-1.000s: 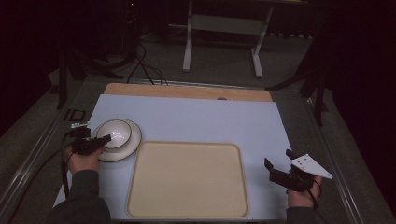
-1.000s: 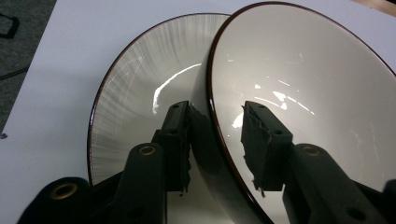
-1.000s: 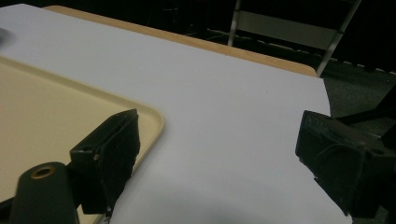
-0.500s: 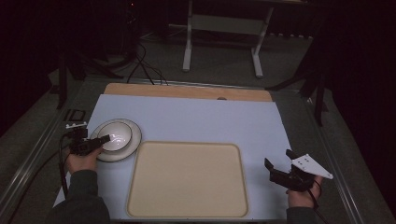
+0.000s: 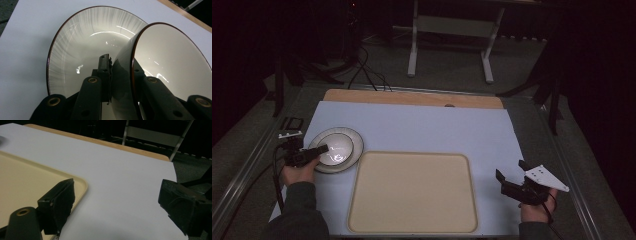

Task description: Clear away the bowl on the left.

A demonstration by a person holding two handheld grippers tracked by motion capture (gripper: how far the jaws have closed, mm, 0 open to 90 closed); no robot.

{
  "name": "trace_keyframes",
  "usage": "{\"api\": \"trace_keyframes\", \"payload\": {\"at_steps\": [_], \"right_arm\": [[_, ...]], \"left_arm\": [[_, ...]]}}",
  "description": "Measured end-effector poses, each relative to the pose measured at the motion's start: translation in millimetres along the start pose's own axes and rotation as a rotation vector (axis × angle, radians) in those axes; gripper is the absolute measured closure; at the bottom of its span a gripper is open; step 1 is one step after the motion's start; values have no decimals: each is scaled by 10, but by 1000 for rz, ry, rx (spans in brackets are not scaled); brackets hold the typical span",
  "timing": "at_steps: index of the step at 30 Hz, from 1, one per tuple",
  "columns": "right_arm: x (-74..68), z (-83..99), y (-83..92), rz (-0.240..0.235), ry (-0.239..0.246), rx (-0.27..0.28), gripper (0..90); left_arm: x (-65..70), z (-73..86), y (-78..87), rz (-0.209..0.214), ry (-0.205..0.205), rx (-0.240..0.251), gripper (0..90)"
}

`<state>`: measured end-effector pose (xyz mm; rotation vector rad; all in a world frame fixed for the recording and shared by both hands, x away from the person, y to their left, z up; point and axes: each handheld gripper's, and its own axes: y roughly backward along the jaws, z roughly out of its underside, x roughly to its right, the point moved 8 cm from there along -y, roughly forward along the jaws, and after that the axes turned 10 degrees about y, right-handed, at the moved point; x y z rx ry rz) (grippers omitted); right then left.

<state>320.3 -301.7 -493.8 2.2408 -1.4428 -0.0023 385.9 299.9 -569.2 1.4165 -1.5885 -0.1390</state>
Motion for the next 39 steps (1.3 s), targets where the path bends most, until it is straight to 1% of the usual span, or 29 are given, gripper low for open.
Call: {"api": "trace_keyframes", "payload": {"at_steps": [2, 5, 11, 19, 29, 37, 39], "right_arm": [[1, 0, 1, 0, -2, 0, 135], [3, -1, 5, 0, -3, 0, 135], [4, -2, 7, 0, -4, 1, 135], [12, -2, 12, 3, -7, 3, 136], [15, -3, 12, 4, -7, 5, 135], [14, -4, 13, 3, -6, 6, 135], [16, -3, 13, 4, -7, 6, 136]], "left_arm": [[11, -3, 11, 14, 2, 4, 783], [9, -5, 21, 10, 3, 11, 781], [-21, -12, 44, 8, 23, 18, 780], [1, -41, 97, 41, 44, 44, 775], [25, -68, 153, 67, 50, 69, 768], [91, -74, 197, 100, 55, 84, 767], [108, -74, 210, 108, 50, 88, 767]]}}
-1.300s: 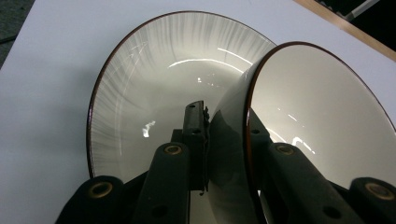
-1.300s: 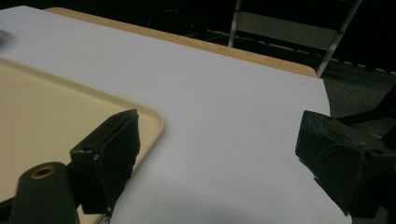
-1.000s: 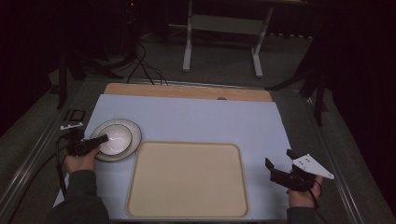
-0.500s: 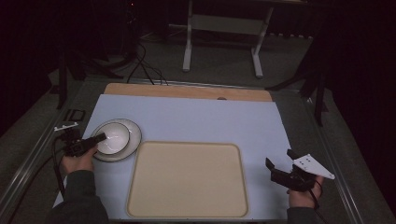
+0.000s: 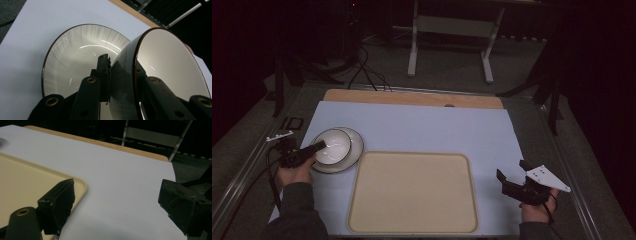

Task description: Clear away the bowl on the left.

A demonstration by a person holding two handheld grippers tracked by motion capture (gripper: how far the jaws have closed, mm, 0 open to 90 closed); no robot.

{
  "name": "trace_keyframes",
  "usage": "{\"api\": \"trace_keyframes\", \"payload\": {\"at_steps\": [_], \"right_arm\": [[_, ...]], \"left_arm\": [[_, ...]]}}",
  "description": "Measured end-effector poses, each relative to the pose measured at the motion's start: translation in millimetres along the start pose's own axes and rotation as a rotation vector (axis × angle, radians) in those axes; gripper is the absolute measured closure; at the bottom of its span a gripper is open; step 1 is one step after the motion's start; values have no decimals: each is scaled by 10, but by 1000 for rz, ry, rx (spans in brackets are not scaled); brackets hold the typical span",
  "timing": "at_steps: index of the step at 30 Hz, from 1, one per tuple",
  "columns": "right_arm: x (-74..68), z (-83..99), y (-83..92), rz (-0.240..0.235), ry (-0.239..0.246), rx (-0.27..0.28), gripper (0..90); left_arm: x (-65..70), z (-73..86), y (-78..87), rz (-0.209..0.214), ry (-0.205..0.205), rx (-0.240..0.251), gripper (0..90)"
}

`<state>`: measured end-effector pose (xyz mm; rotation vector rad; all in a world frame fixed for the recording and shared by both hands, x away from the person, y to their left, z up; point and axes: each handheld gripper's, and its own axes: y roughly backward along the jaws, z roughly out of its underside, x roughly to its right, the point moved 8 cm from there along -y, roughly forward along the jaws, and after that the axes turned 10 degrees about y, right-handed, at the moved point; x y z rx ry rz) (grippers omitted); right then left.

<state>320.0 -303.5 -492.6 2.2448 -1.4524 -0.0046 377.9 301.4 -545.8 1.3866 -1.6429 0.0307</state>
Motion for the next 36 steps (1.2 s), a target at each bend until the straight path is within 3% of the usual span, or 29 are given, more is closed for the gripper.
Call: {"api": "trace_keyframes", "payload": {"at_steps": [36], "right_arm": [[8, -3, 11, 2, -1, 3, 136]], "left_arm": [[346, 66, 82, 109, -47, -1, 758]]}}
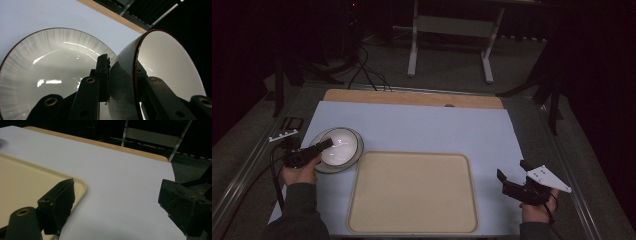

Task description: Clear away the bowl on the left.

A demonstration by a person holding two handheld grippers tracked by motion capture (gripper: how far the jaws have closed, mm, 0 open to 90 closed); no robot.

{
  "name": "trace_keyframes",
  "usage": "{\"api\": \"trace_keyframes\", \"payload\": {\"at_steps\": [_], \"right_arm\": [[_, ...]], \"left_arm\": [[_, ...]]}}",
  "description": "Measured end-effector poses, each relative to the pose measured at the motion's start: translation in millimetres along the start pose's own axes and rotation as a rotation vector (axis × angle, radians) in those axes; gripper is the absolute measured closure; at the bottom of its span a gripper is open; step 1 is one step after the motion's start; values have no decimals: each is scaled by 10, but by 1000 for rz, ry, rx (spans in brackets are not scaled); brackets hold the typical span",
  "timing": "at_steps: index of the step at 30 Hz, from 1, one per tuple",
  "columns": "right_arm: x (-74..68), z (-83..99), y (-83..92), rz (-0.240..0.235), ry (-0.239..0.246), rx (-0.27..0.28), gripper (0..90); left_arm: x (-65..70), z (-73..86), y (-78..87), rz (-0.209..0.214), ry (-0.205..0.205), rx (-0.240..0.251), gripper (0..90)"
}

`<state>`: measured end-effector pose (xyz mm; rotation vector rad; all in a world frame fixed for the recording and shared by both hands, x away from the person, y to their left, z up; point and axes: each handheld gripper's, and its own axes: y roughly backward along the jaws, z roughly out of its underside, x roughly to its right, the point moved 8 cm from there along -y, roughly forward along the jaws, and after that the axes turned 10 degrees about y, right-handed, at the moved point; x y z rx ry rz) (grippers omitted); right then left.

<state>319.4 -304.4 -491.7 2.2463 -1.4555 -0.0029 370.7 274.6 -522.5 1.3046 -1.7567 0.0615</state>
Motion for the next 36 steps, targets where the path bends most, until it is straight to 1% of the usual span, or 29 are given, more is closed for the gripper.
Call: {"api": "trace_keyframes", "payload": {"at_steps": [4, 6, 11, 21, 30, 36], "right_arm": [[0, 0, 1, 0, -2, 0, 136], [1, -1, 3, 1, -3, 1, 136], [2, -1, 2, 1, -3, 0, 136], [9, -5, 4, 2, -4, 5, 136], [9, -6, 4, 2, -4, 4, 136], [8, -7, 7, 0, -5, 6, 136]], "left_arm": [[38, 5, 4, 13, -4, 2, 758], [62, 7, 5, 14, -12, 3, 757], [133, 20, 2, 32, -26, 0, 755], [276, 84, -24, 55, -58, -18, 754], [411, 160, -60, 80, -78, -37, 753], [484, 199, -68, 96, -84, -43, 752]]}}
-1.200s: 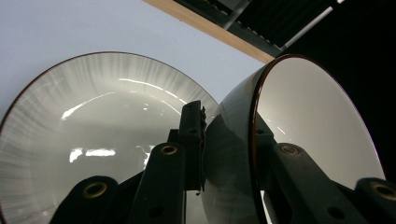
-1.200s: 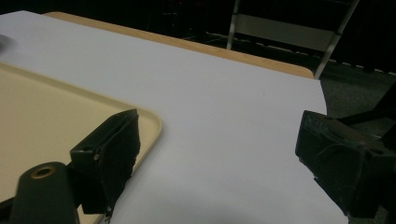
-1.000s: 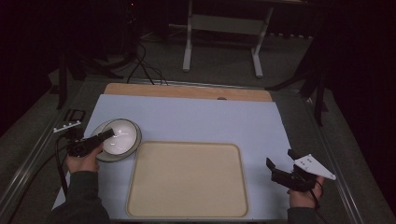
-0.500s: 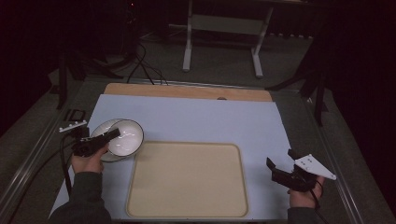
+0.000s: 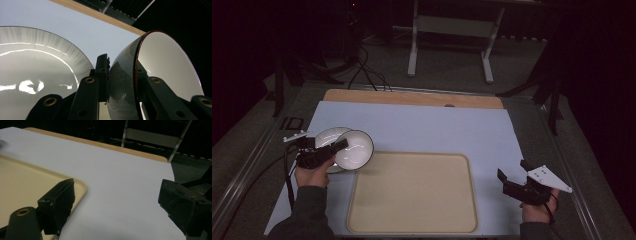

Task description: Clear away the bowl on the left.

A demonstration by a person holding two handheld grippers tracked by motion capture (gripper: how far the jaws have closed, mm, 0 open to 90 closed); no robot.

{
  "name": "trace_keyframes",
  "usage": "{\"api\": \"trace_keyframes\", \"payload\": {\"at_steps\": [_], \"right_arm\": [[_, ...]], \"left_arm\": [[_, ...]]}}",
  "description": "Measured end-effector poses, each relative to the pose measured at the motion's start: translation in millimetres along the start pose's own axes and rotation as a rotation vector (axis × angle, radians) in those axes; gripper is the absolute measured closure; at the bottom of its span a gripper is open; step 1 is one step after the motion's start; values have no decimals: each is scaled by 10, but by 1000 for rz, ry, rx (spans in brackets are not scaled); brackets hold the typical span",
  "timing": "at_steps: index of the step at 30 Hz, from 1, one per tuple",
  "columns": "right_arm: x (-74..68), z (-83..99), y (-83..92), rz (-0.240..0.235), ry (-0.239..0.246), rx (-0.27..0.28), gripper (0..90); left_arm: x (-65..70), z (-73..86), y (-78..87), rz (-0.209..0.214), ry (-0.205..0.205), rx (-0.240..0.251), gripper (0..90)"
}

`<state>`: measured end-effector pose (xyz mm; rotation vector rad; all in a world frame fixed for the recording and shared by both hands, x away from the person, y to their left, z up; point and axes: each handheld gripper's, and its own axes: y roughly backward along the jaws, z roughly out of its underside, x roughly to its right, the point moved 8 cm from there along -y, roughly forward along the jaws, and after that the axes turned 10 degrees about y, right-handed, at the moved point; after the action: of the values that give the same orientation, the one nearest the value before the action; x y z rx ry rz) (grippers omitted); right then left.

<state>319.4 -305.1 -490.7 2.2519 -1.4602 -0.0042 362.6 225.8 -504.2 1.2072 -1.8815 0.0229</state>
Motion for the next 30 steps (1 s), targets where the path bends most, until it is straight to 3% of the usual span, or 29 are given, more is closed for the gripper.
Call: {"api": "trace_keyframes", "payload": {"at_steps": [30], "right_arm": [[-4, 0, 0, -1, 2, -2, 136]], "left_arm": [[281, 217, -139, 44, -56, -74, 749]]}}
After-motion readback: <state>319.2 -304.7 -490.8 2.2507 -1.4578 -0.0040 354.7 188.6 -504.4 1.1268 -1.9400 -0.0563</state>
